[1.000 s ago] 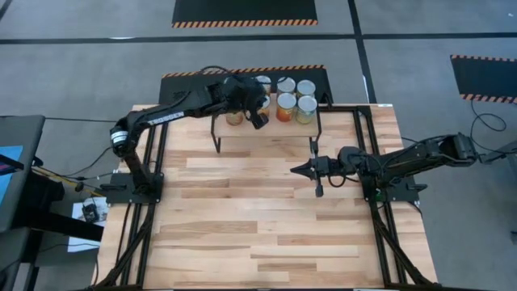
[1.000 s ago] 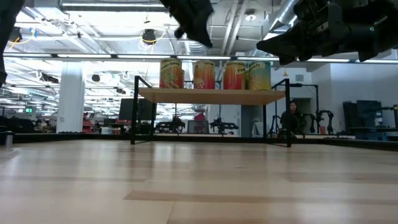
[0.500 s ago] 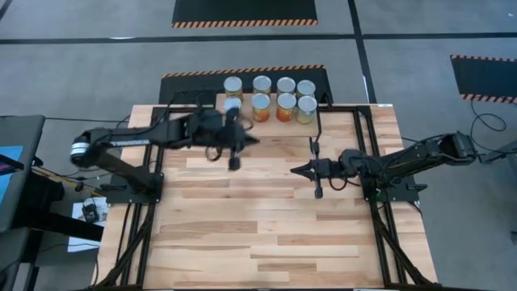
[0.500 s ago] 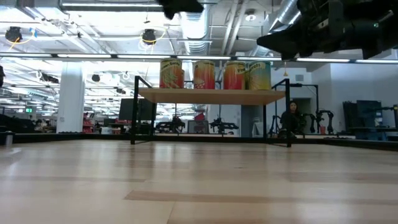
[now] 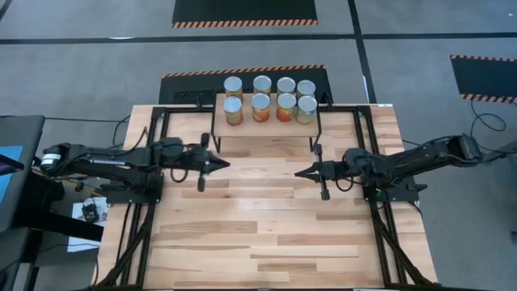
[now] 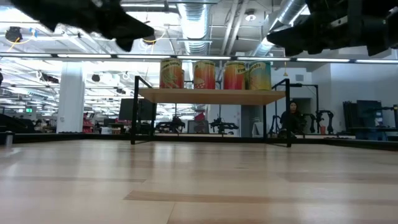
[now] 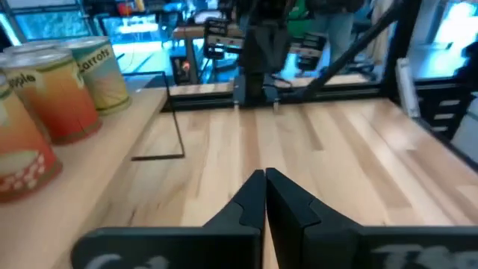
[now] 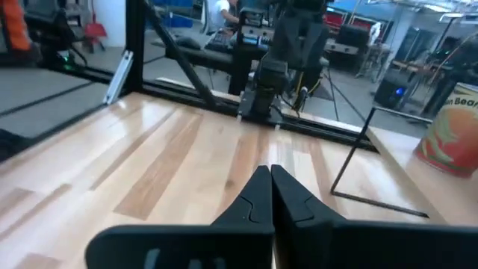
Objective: Pick and place cans onto a shelf
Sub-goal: Return to Home Position
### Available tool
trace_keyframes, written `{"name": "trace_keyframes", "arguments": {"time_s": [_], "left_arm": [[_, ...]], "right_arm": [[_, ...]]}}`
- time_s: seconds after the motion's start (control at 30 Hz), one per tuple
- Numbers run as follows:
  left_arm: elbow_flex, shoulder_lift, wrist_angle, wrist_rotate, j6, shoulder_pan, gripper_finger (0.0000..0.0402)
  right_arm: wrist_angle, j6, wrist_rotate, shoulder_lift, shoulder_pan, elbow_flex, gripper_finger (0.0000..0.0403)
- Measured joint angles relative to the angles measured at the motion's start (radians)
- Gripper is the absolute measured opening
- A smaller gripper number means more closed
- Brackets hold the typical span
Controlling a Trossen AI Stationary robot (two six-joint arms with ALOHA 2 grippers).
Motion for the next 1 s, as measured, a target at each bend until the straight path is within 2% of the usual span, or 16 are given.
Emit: {"name": "trace_keyframes", "arguments": {"time_s": [0.2, 0.4, 0.57, 0.83, 1.0], "left_arm": [[-0.164, -0.168, 0.047, 0.01, -0.043, 0.001, 0.0], [-0.27, -0.309, 0.066, 0.007, -0.058, 0.001, 0.0], [-0.37, -0.421, 0.088, 0.001, -0.076, 0.012, 0.0], [-0.47, -0.606, 0.059, 0.002, -0.099, 0.052, 0.0], [-0.501, -0.731, -0.032, -0.03, -0.098, 0.065, 0.0]], "right_arm": [[-0.1, 0.037, -0.077, -0.113, -0.086, -0.028, 0.0004], [-0.098, 0.064, -0.107, -0.296, -0.175, -0.148, 0.0004], [-0.183, 0.086, -0.179, -0.466, -0.257, -0.216, 0.0004], [-0.436, 0.103, -0.255, -0.717, -0.388, -0.223, 0.0003], [-0.476, 0.123, -0.262, -0.848, -0.448, -0.263, 0.0007]]}}
